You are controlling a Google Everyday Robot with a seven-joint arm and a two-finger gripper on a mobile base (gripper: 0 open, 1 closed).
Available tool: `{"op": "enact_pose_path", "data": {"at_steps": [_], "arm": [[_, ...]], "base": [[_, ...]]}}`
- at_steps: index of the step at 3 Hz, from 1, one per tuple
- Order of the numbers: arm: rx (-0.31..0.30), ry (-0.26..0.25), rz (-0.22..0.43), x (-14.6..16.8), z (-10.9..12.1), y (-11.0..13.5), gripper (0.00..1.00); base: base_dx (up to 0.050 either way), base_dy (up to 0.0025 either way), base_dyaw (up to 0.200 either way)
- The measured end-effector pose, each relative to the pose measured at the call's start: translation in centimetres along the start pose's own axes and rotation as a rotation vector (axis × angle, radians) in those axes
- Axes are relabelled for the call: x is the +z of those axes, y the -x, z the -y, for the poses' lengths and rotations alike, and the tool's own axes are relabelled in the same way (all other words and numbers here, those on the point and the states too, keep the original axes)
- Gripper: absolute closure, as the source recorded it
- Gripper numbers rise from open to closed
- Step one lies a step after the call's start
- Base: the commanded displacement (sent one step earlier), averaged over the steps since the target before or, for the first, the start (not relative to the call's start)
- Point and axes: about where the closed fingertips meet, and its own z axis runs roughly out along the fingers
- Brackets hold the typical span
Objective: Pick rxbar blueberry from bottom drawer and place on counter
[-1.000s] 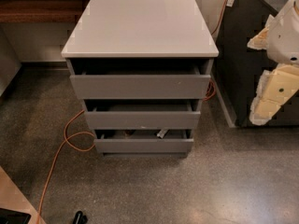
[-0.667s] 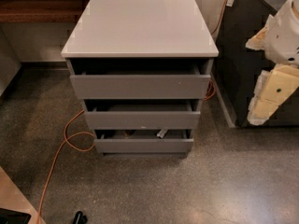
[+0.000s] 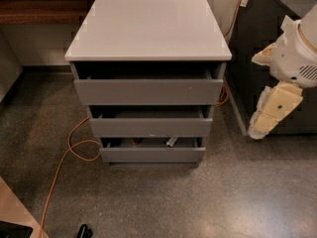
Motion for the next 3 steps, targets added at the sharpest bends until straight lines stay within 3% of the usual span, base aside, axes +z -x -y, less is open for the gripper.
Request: {"op": "enact_pose_path", "data": {"at_steps": [2, 3], "arm": [[0.014, 0.004, 0.115, 7.6, -0.3, 1.3, 0.00], [0.015, 0.020, 0.149, 13.0, -0.4, 2.4, 0.00]], "base": [[0.000, 0.00000, 0.000], [0.000, 0.00000, 0.000]]}}
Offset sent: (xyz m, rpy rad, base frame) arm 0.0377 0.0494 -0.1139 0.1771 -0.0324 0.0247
